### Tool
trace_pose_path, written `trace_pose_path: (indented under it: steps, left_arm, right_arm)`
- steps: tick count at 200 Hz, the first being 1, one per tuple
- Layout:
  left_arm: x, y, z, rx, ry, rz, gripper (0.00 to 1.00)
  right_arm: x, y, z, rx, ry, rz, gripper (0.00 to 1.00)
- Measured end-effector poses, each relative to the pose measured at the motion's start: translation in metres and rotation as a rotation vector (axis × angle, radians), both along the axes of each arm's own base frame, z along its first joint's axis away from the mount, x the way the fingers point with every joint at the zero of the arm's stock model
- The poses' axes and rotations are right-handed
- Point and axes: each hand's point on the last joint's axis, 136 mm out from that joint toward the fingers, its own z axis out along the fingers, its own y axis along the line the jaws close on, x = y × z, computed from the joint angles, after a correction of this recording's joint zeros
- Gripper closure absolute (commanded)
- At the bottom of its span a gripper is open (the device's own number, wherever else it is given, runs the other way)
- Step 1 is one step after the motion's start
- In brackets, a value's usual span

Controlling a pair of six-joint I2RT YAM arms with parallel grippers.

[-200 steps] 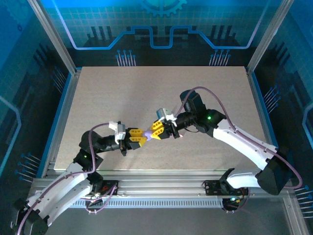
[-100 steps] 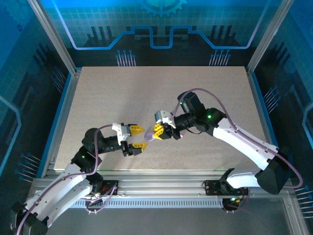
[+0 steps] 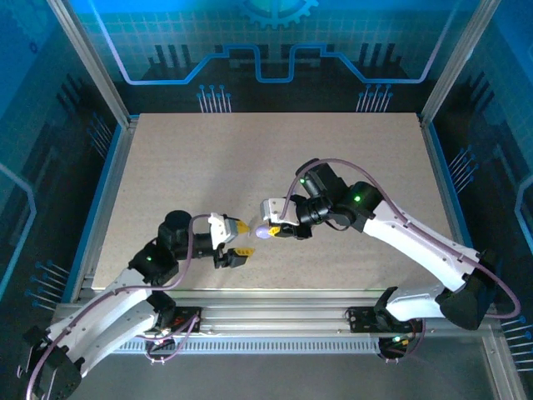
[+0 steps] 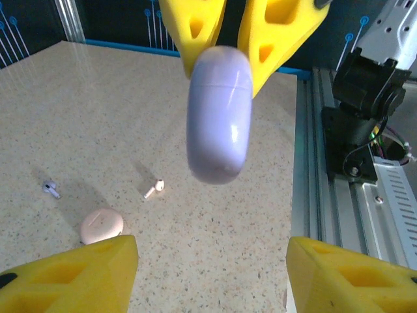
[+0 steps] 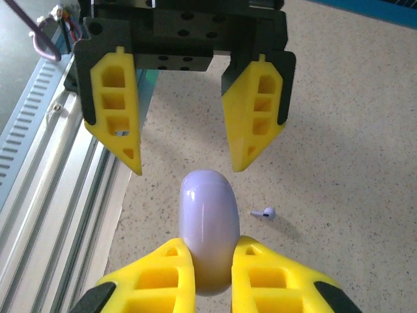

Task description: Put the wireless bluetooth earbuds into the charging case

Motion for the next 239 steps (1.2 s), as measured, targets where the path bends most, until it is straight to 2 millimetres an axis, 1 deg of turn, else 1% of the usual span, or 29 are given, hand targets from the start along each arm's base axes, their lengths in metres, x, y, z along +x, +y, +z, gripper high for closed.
trace_pose_path:
  steps: [30, 77, 124, 150, 194, 215, 222, 226, 239]
  left_arm:
    - [0.0, -0.001, -0.006, 0.017, 0.005, -0.009, 0.41]
    - [-0.002, -0.003, -0.005, 0.018, -0.003, -0.02, 0.46]
    - [-0.003, -0.003, -0.004, 0.015, -0.003, -0.028, 0.54]
    - [-0.003, -0.004, -0.002, 0.008, -0.011, -0.03, 0.59]
    - [-0.008, -0.007, 0.002, -0.012, -0.009, -0.056, 0.76]
    - [-0.008, -0.007, 0.002, -0.011, -0.003, -0.057, 0.81]
    - [-0.008, -0.007, 0.002, -0.012, -0.001, -0.056, 0.82]
    - [-0.008, -0.007, 0.002, -0.011, -0.002, -0.056, 0.82]
    - [-0.008, -0.007, 0.002, -0.013, -0.004, -0.056, 0.82]
  right_arm:
    - [-0.007, 0.006, -0.005, -0.033, -0.001, 0.042, 0.86]
    - [-0.013, 0.021, -0.016, -0.074, 0.016, 0.096, 0.86]
    - [-0.012, 0.029, -0.022, -0.086, 0.031, 0.111, 0.86]
    - [-0.013, 0.03, -0.022, -0.087, 0.032, 0.115, 0.86]
    - [-0.012, 0.031, -0.022, -0.085, 0.029, 0.116, 0.86]
    - [-0.011, 0.031, -0.022, -0.087, 0.029, 0.113, 0.86]
    - [-0.011, 0.031, -0.022, -0.088, 0.029, 0.112, 0.85]
    - [-0.011, 0.031, -0.022, -0.087, 0.028, 0.112, 0.82]
    - [-0.011, 0.031, -0.022, -0.086, 0.033, 0.106, 0.67]
